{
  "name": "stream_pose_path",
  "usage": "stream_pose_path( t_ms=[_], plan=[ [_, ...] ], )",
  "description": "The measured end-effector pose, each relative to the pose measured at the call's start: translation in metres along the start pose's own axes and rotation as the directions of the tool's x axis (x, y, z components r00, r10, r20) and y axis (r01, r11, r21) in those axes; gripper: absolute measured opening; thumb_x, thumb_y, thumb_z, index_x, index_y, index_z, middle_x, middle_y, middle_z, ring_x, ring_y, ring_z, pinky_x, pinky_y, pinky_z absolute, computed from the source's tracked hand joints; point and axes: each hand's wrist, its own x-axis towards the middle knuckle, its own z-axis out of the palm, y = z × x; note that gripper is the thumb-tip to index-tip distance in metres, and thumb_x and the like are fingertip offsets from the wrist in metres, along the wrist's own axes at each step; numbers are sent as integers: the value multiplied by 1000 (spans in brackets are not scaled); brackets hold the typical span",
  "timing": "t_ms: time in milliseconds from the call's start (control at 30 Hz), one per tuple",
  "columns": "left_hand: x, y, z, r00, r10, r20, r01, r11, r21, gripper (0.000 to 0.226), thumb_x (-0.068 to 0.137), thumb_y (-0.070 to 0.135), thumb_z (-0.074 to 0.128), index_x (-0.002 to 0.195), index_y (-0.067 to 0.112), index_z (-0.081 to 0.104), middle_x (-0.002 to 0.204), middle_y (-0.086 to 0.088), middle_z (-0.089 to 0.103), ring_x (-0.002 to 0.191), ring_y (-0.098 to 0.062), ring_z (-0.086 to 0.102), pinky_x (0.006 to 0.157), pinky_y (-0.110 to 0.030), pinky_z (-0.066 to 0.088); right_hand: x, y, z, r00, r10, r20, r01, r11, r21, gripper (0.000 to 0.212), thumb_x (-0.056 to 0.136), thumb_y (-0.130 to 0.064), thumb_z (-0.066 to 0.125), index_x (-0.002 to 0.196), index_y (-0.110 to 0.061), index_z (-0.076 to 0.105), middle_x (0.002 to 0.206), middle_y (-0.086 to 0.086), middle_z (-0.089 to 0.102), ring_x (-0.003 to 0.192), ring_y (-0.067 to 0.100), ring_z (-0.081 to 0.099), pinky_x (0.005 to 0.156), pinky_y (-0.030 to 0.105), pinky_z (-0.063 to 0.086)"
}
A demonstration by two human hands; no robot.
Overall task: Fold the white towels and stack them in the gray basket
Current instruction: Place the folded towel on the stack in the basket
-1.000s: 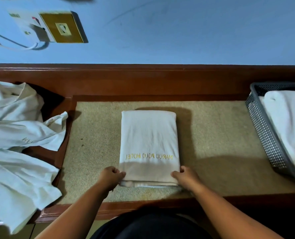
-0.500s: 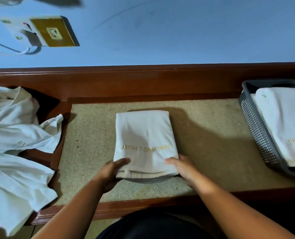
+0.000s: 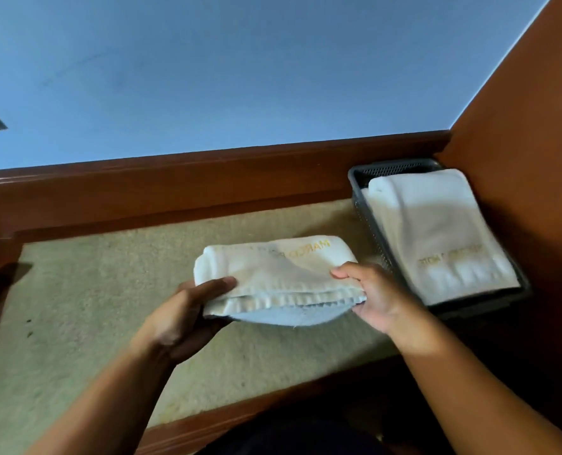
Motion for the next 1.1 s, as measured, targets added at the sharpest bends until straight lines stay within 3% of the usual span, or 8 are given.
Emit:
stream_pose_path(
  t_ms=[133,233,367,467,633,767,900,1100],
  plan=[
    [29,12,120,971,184,153,-190,982,24,49,84,2,64,132,-3,57,121,-21,70,106,-30,71,81,-35,60,-13,-77,-92,979,-202,-35,203,979,37,52,64,-14,74,114,1,66,99,18,69,98,34,65,81,36,51],
    [57,15,215,908,304,290,-327,944,35,46,86,0,60,131,-2,56,123,-21,69,111,-34,69,82,-37,59,-23,-133,-166,933,-343,-106,353,931,94,92,46,-28,88,127,5,58,111,20,66,101,34,66,86,39,54],
    [114,-21,303,872,256,418,-309,949,64,41,91,-3,62,132,3,58,127,-16,68,116,-31,67,93,-45,57,-20,-163,-249,891,-406,-204,446,870,211,49,80,-24,66,117,7,60,97,17,74,90,29,72,78,33,60],
    [175,-83,335,937,98,334,-158,974,160,37,94,-1,64,131,2,60,125,-17,69,114,-34,68,95,-45,57,8,-132,-310,854,-276,-442,402,888,222,85,60,-34,84,129,7,56,125,26,63,117,42,61,98,51,52],
    [233,-171,333,989,-144,15,135,951,279,46,67,13,78,111,6,65,104,-18,75,92,-36,75,86,-55,60,47,-50,-362,779,58,-624,89,975,202,33,88,-12,68,121,-14,61,133,15,56,100,28,55,68,34,48],
    [237,-179,338,994,-108,-13,107,953,283,56,65,14,76,117,0,62,102,-18,76,93,-39,74,89,-58,57,56,-49,-371,755,29,-655,90,985,148,37,89,-11,61,126,-14,54,116,14,59,81,22,54,60,28,41],
    [217,-190,356,981,-110,162,70,969,238,52,74,6,72,124,3,58,112,-19,74,102,-38,72,93,-54,57,53,-57,-376,692,-38,-720,214,964,155,58,61,-19,56,118,-7,60,109,16,67,90,34,65,62,31,48],
    [208,-208,327,969,-247,-5,231,900,368,39,74,8,84,108,11,65,90,-10,74,73,-25,69,59,-35,56,39,-34,-370,637,-70,-767,113,994,3,61,59,-24,55,117,-4,61,106,18,69,92,37,67,68,34,52]
  ],
)
